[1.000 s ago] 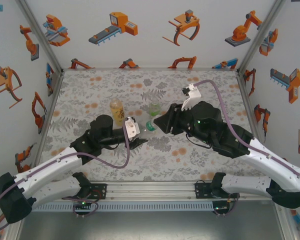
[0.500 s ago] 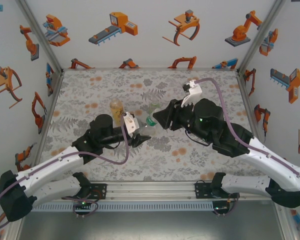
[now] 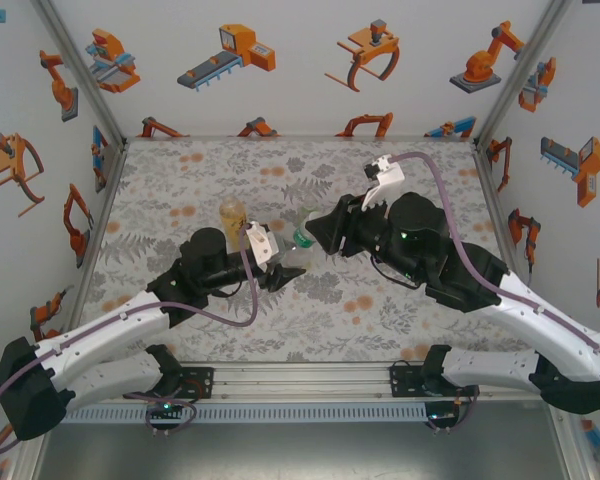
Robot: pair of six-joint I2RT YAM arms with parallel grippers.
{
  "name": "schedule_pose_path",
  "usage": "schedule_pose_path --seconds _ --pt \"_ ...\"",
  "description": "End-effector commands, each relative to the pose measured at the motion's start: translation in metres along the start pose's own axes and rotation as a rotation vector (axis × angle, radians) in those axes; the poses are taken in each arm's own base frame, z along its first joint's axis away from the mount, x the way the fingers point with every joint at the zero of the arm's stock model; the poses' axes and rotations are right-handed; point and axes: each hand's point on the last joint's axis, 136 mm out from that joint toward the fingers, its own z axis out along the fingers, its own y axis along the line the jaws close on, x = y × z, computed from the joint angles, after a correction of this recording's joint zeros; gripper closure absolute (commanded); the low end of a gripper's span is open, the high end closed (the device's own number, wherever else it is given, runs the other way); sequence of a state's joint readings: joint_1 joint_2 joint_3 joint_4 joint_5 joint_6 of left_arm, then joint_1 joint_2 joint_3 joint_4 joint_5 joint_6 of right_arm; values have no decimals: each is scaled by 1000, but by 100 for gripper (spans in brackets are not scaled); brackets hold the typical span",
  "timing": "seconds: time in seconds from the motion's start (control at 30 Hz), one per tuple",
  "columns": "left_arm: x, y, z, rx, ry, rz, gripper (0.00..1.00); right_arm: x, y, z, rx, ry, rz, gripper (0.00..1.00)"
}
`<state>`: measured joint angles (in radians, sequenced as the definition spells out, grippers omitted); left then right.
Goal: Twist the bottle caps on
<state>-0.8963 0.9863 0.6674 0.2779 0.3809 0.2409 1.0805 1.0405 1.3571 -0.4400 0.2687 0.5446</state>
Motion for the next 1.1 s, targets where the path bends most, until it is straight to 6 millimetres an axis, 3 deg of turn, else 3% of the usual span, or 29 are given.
schedule_pose_path --seconds 0.0,0.3,0.8,1.07 --pt "-35 -10 -1 45 -111 66 100 6 13 4 -58 42 -11 55" --pt "-31 -8 2 41 -104 58 100 2 12 -1 -54 26 -21 41" --pt "-19 -4 5 18 -79 51 100 -11 9 -15 -36 -4 -60 34" --pt "-14 -4 5 20 -66 47 100 -24 5 -34 -18 -22 -97 32"
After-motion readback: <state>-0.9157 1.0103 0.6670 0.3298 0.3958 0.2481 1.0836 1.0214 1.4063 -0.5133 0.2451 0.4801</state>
